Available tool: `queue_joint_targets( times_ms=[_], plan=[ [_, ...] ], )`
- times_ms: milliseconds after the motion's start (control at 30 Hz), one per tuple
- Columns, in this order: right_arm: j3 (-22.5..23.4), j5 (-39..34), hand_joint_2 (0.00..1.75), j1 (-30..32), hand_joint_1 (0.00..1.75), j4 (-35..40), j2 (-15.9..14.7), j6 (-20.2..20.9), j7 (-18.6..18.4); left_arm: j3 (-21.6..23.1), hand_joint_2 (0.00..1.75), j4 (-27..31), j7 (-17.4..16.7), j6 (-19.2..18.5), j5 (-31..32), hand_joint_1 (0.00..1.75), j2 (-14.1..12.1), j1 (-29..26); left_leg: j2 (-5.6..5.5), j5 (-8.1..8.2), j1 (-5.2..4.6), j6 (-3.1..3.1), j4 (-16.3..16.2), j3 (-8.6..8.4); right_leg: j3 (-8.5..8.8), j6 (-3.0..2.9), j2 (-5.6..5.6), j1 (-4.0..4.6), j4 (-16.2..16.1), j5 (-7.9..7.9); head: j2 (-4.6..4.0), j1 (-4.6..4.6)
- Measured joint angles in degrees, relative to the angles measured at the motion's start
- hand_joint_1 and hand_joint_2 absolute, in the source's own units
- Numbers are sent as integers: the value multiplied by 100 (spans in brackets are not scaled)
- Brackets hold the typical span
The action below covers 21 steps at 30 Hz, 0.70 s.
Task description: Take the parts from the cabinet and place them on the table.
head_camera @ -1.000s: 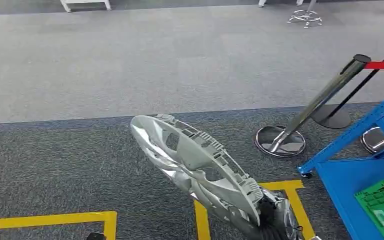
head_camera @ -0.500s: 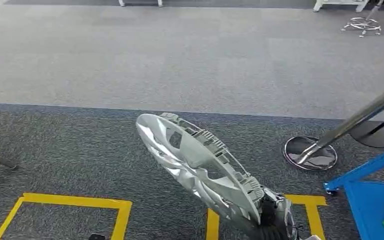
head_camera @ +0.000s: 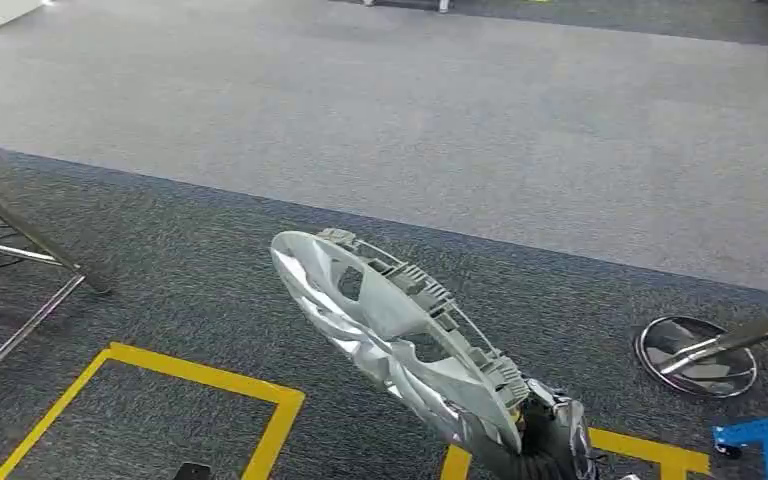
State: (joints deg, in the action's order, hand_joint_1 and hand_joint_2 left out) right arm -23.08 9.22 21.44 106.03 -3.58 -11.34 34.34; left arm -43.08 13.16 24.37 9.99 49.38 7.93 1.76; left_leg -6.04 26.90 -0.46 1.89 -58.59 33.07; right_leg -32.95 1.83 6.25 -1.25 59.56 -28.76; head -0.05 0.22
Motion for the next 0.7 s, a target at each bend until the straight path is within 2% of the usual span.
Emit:
queue_joint_targets(
  times_ms=[33, 100, 133, 167, 200, 233, 267, 300, 333, 367, 400, 433, 467, 500, 533, 600, 633, 667, 700],
  plan=[
    [2, 9, 175, 14, 175, 7, 0, -7, 2, -2, 175, 0, 0, 2, 2, 0, -2, 24, -74, 4, -1, -30, -48, 39, 57, 5, 16, -19, -151, -14, -2, -7],
    [0, 15, 175, 26, 175, 15, -6, -29, 2, -2, 175, 0, 0, 2, 17, 0, 2, -8, -204, -41, 59, -111, -11, 98, 69, -31, -97, 40, -106, -11, -2, -5],
    [0, 20, 175, 28, 175, 15, -11, -29, -7, -4, 175, 0, 0, 4, 20, 0, 0, -21, -285, -53, 65, -169, 3, 111, 92, -78, -172, 39, -144, 6, -2, 2],
    [0, 18, 175, 26, 175, 15, -11, -39, -7, -4, 175, 0, 0, 4, 33, 0, -2, -21, -199, -10, 67, -179, -44, 106, 131, -124, -283, -8, -209, 39, -2, -7],
    [2, 20, 175, 30, 175, 18, -15, -50, -9, -4, 175, 0, 0, 9, 37, 0, -2, -24, 133, 108, 24, -203, -194, 168, 162, -138, -359, 8, -236, 34, -2, -20],
    [2, 15, 175, 39, 175, 35, -15, -59, -7, -4, 175, 0, 0, 7, 48, 0, -2, -8, 335, 308, 30, -223, -518, 325, 177, -158, -454, 16, -236, 22, -2, -48],
    [2, 15, 175, 53, 175, 44, -15, -68, -2, -4, 175, 0, 0, 7, 52, 0, -2, 12, 453, 537, 44, -245, -990, 546, 193, -181, -567, 30, -236, 7, -2, -35],
    [2, 22, 175, 65, 175, 46, -15, -74, -2, -4, 175, 0, 0, 9, 70, 0, 0, 22, 505, 699, 56, -262, -1391, 735, 201, -196, -674, 38, -235, -9, -2, -40],
    [2, 22, 175, 77, 175, 46, -15, -87, -7, -4, 175, 0, 0, 11, 96, 0, 0, 22, 531, 753, 71, -282, -1651, 859, 207, -197, -769, 40, -234, -23, -2, -44],
    [2, 22, 175, 87, 175, 46, -17, -96, -7, -4, 175, 0, 0, 11, 105, 0, 0, 13, 542, 674, 87, -295, -1630, 842, 219, -191, -844, 40, -233, -34, -2, -44],
    [2, 26, 175, 88, 175, 46, -22, -112, -7, -4, 175, 0, 0, 15, 109, 0, 0, 1, 562, 485, 99, -299, -1378, 717, 230, -183, -917, 40, -232, -48, -2, -42],
    [2, 31, 175, 88, 175, 48, -24, -122, -7, -4, 175, 0, 0, 22, 116, 0, 0, -6, 610, 229, 104, -293, -919, 474, 256, -170, -986, 40, -232, -65, -2, -46],
    [2, 31, 175, 92, 175, 55, -24, -125, -7, -4, 175, 0, 0, 24, 118, 0, -2, -4, 749, -11, 100, -274, -384, 183, 296, -145, -1048, 40, -232, -87, -2, -44],
    [2, 31, 175, 99, 175, 68, -26, -127, -7, -4, 175, 0, 2, 24, 125, 0, -2, 5, 1099, -6, 57, -248, -51, 12, 318, -114, -1103, 56, -232, -109, -2, -44],
    [2, 31, 175, 111, 175, 83, -26, -133, -7, -4, 175, 0, 6, 24, 140, 0, 0, 26, 1092, -3, 18, -183, 5, 7, 313, -70, -1158, 103, -203, -144, -2, -42],
    [4, 28, 175, 115, 175, 109, -28, -147, -5, -4, 175, 0, 7, 26, 162, 0, 0, 22, 977, 10, 1, -135, -15, 43, 341, -31, -1265, 98, -228, -154, -2, -46],
    [4, 26, 175, 118, 175, 118, -28, -149, -5, -4, 175, 0, 7, 28, 166, 0, -4, 8, 909, 11, -16, -104, -12, 63, 371, 2, -1323, 87, -251, -156, -2, -40],
    [4, 24, 175, 132, 175, 156, -28, -149, -5, -4, 175, 0, 7, 28, 173, 0, -7, 8, 835, -24, 26, -52, 52, 3, 371, 62, -1321, 73, -241, -211, -2, -50],
    [4, 28, 175, 138, 175, 179, -28, -149, -5, -4, 175, 0, 7, 31, 186, 0, -4, 0, 785, -32, 45, -33, 69, -10, 327, 90, -976, 51, -131, -305, 0, -6]
  ],
)
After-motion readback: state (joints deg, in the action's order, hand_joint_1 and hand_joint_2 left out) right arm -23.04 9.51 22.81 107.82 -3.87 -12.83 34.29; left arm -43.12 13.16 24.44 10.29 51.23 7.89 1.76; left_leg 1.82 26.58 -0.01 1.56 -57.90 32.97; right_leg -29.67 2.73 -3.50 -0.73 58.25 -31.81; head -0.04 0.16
